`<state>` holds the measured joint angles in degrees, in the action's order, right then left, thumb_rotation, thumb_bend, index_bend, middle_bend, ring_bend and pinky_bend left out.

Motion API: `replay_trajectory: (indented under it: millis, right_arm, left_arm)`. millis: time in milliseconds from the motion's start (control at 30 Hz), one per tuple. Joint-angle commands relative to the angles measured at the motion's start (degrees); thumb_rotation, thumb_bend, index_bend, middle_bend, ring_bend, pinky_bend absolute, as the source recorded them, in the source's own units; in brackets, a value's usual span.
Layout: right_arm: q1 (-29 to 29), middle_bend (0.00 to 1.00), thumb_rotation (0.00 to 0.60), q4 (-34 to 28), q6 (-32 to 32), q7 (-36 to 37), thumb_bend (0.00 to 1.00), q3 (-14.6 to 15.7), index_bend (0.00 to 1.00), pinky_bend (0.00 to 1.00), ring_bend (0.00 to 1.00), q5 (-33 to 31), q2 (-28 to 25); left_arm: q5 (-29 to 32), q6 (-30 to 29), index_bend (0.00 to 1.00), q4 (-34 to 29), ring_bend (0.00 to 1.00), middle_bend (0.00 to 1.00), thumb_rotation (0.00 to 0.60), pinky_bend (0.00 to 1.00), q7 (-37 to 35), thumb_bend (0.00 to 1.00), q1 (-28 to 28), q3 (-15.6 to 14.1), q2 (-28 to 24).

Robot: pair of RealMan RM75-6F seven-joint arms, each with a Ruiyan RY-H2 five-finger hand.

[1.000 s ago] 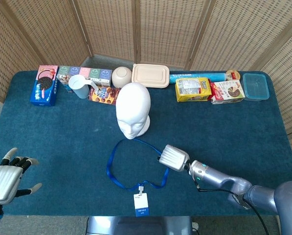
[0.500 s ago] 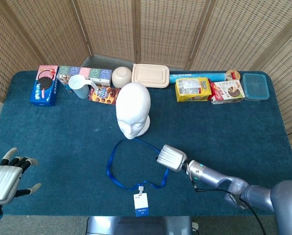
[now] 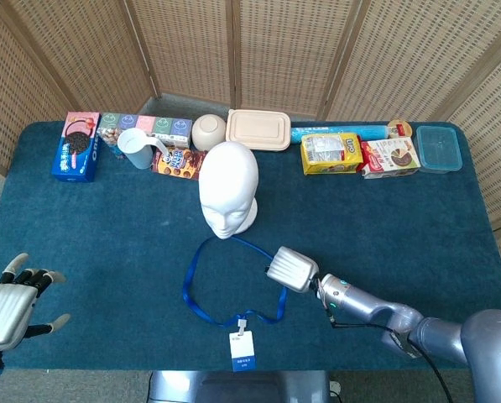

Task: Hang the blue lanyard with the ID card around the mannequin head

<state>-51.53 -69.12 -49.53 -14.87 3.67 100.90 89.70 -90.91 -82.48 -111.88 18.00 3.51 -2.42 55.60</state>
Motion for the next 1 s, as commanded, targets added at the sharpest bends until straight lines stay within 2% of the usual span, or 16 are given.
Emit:
replay_trajectory:
  millis: [33,800,1000]
  right_arm:
    - [0.01,0.77,0.593,-0.03,0.09,-0.10,0.37,-0.03,0.53,0.96,0.97,-0.20,0.11]
    - [0.19,0.80,0.589,0.09,-0.12,0.33,0.45,-1.07,0.61,0.98,1.00,-2.59,1.48]
    - [0.75,0.81,0.589,-0.40,-0.88,0.92,0.46,-1.22,0.63,0.98,1.00,-3.24,1.31]
  left_arm:
    - [0.03,-0.04,0.35,0.02,0.34,0.41,0.496,0.09,-0.06,0.07,-0.01,0.00,-0.04]
    - [-0.03,-0.08,0.35,0.08,0.34,0.41,0.495,0.09,-0.22,0.07,0.20,0.07,-0.35]
    - [0.07,0.69,0.35,0.57,0.35,0.41,0.496,0.14,1.51,0.07,0.92,0.43,-0.46]
